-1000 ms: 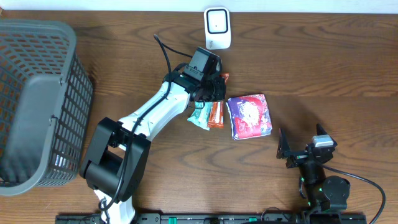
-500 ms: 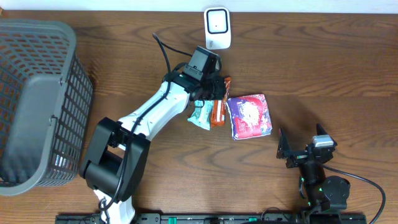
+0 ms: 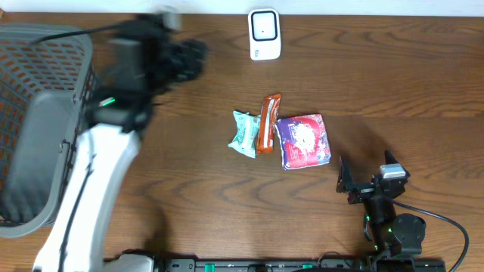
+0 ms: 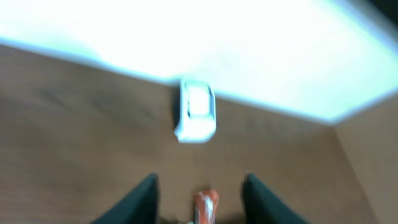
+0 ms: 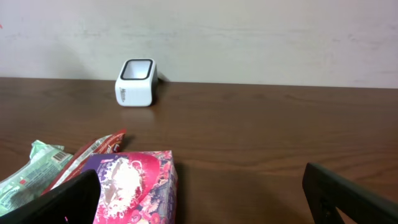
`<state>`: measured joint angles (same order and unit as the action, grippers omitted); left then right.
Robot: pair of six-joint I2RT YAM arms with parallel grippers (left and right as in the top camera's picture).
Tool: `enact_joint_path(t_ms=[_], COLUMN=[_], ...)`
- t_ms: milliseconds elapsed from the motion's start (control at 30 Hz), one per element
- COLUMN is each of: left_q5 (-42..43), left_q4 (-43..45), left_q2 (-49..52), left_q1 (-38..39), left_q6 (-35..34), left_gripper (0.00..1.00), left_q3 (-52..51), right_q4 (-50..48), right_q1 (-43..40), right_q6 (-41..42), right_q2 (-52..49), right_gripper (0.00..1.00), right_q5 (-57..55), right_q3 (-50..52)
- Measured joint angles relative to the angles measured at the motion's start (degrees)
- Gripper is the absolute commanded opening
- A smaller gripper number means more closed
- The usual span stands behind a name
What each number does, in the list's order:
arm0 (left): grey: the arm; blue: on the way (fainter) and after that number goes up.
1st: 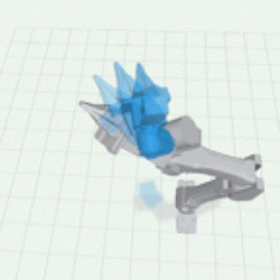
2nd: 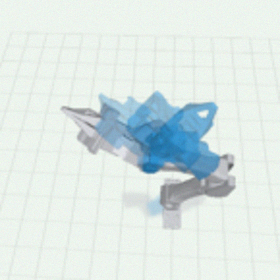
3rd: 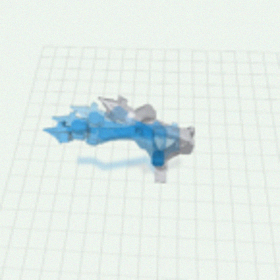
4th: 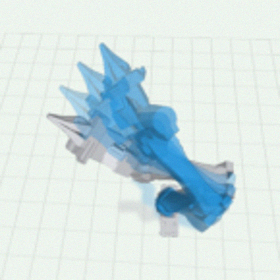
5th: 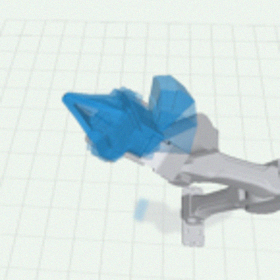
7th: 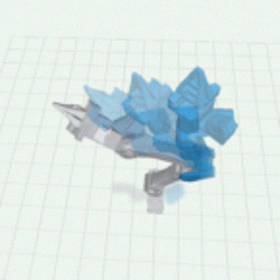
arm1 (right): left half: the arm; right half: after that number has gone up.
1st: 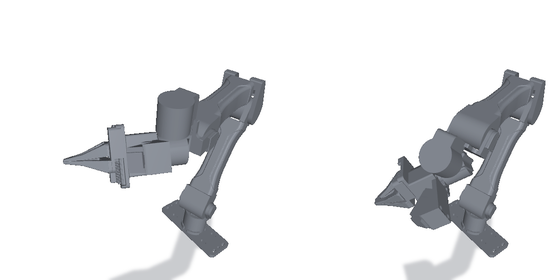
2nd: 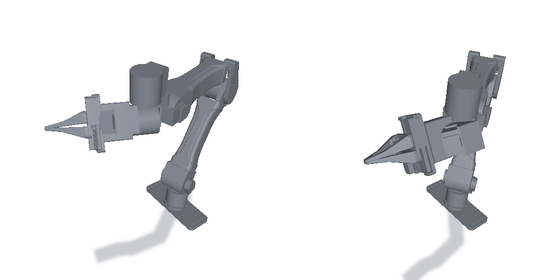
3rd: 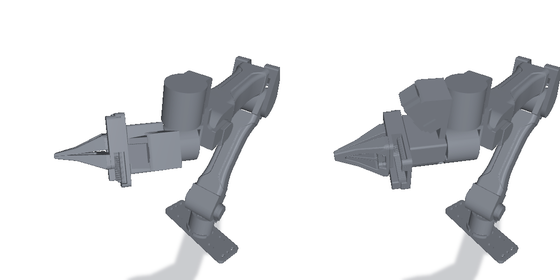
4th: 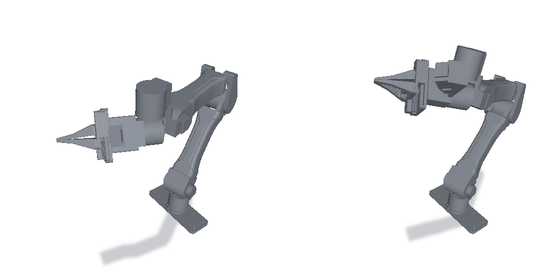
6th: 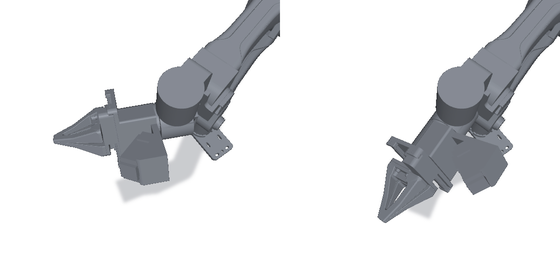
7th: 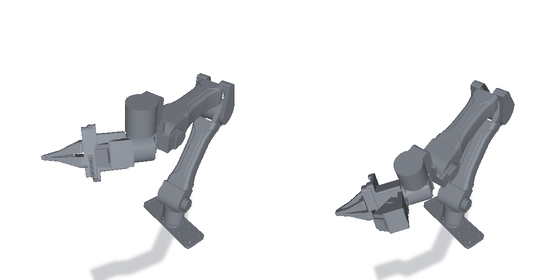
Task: Scan the item barcode
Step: 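Release the snack bar on the table and move left gripper to basket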
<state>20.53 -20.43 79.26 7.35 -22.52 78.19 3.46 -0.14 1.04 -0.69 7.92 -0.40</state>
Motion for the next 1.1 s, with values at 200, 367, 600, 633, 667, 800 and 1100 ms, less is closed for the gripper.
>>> enact_joint_path(t_ms=[200, 367, 600, 633, 667, 800, 1100], left_q5=[-0.1, -5.3, -16.0, -16.8, -17.5, -18.6, -19.0], left_q4=[-2.2, -9.0, -24.7, -26.3, -28.2, -33.4, -41.1], left_q2=[-9.8, -12.0, -5.2, -3.8, -2.1, 4.1, 14.8], left_q1=[-16.8, -33.5, -48.7, -49.6, -50.3, -51.5, -51.5], left_q6=[1.6, 1.7, 1.8, 1.8, 1.8, 1.8, 1.3], left_gripper=[0.61, 0.66, 0.66, 0.66, 0.66, 0.66, 0.69], left_q3=[0.0, 0.2, 0.1, 0.1, 0.0, 0.0, 0.0], right_q4=[0.0, 0.0, 0.0, 0.0, 0.0, 0.0, 0.0], right_q1=[0.0, 0.0, 0.0, 0.0, 0.0, 0.0, 0.0], right_q6=[0.0, 0.0, 0.0, 0.0, 0.0, 0.0, 0.0], right_q2=[0.0, 0.0, 0.0, 0.0, 0.0, 0.0, 0.0], right_gripper=[0.99, 0.99, 0.99, 0.99, 0.99, 0.99, 0.99], right_q5=[0.0, 0.0, 0.0, 0.0, 0.0, 0.0, 0.0], right_q3=[0.0, 0.0, 0.0, 0.0, 0.0, 0.0, 0.0])
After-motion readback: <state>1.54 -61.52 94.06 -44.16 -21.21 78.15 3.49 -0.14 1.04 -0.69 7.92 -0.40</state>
